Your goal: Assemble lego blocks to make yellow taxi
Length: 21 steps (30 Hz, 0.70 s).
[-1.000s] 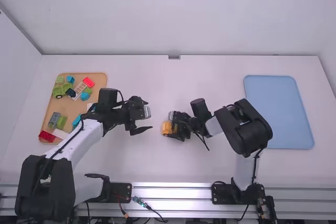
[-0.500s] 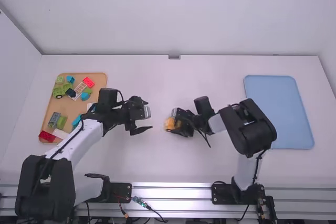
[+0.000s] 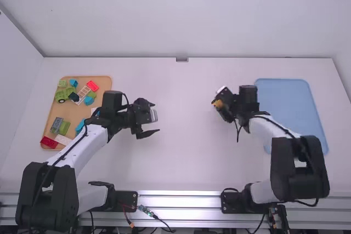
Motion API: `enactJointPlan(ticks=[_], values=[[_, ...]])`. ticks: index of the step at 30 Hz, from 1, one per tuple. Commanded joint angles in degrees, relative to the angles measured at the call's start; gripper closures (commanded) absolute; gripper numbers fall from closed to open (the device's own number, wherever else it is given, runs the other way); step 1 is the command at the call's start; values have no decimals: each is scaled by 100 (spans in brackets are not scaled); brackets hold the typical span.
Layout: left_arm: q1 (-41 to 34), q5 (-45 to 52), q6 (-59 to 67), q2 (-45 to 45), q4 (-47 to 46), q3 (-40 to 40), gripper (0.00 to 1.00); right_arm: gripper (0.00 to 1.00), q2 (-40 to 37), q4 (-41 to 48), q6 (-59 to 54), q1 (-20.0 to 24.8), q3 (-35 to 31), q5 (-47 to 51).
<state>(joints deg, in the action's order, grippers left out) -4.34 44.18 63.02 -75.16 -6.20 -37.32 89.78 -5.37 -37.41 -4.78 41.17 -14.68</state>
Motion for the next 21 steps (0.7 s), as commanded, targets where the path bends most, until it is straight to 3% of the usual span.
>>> enactJointPlan(ticks=[1, 3, 11, 13, 18, 21], values=[[24, 140, 15, 78, 66, 26, 1, 79, -285, 76, 164, 553, 87, 474], [22, 144, 17, 76, 177, 26, 1, 87, -357, 85, 190, 1161, 87, 422], [22, 142, 13, 76, 417, 26, 1, 86, -45, -365, 765, 2756, 87, 175], [22, 149, 13, 76, 431, 26, 1, 81, 222, -680, 820, 3152, 87, -289], [22, 140, -309, 76, 520, 26, 1, 79, 917, -1235, 1237, 3711, 87, -498], [22, 144, -352, 76, 551, 26, 1, 80, 1182, -1392, 1241, 3783, 90, -503]])
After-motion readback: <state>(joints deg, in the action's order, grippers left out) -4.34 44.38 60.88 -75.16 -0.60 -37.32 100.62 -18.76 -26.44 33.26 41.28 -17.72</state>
